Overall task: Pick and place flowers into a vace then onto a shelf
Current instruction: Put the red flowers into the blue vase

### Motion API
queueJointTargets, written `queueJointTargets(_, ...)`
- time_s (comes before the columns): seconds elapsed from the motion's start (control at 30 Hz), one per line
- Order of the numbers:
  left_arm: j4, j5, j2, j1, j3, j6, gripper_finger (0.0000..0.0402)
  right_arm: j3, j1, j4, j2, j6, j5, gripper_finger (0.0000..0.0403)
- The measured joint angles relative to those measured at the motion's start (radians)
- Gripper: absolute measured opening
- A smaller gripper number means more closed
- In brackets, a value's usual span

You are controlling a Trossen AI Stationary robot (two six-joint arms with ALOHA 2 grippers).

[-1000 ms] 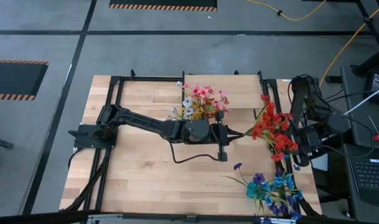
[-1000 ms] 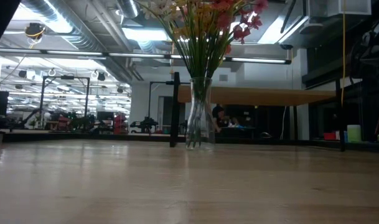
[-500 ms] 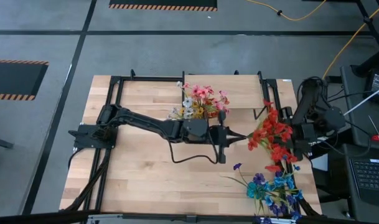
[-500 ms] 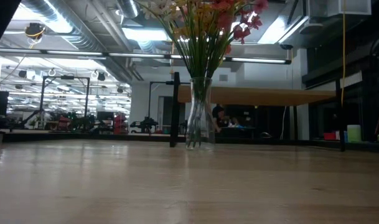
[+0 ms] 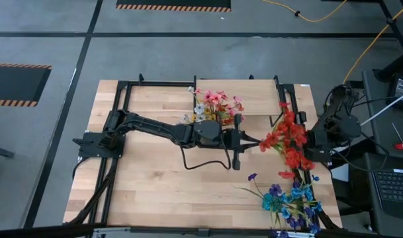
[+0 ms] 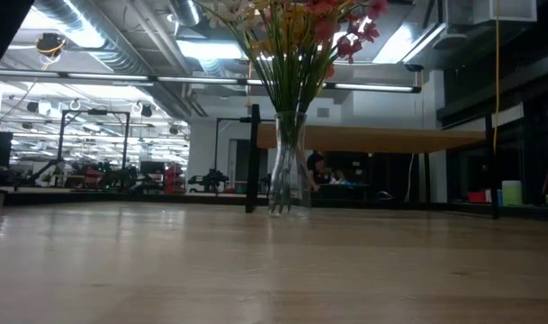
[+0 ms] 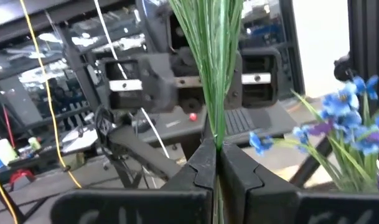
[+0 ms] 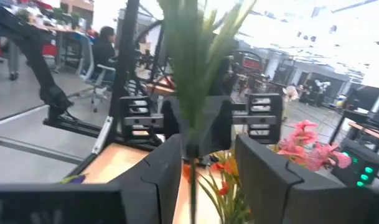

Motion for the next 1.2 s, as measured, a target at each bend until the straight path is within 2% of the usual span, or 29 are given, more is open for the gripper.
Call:
queueJointTargets(0.37, -0.03, -0.011, 0.0, -0.011, 0.0, 0.0, 0.0003, 0.0, -0.013, -0.003, 0.004, 0.031, -0.054, 0.0152)
queueJointTargets(0.57, -0.029, 0.017, 0.0, -0.011, 0.0, 0.0, 0.0003, 0.0, -0.065, -0.004, 0.021, 0.065, -0.065, 0.0152)
queueJointTargets(0.7, -0.029, 0.017, 0.0, -0.011, 0.0, 0.0, 0.0003, 0.0, -0.127, 0.001, 0.048, 0.081, -0.14, 0.0152)
queueJointTargets(0.8, -0.029, 0.016, 0.0, -0.011, 0.0, 0.0, 0.0003, 0.0, -0.175, 0.015, 0.076, 0.08, -0.153, 0.0152)
queueJointTargets(0.97, -0.034, 0.015, 0.0, -0.011, 0.0, 0.0, 0.0003, -0.002, -0.221, 0.04, 0.088, 0.083, -0.29, 0.0152)
queueJointTargets(1.13, -0.035, 0.01, 0.0, -0.006, 0.0, 0.0, 0.0003, -0.002, -0.266, 0.065, 0.107, 0.083, -0.306, 0.0152)
queueJointTargets(1.2, -0.036, -0.003, 0.0, -0.004, 0.0, 0.0, 0.0003, -0.002, -0.284, 0.068, 0.12, 0.097, -0.351, 0.0152)
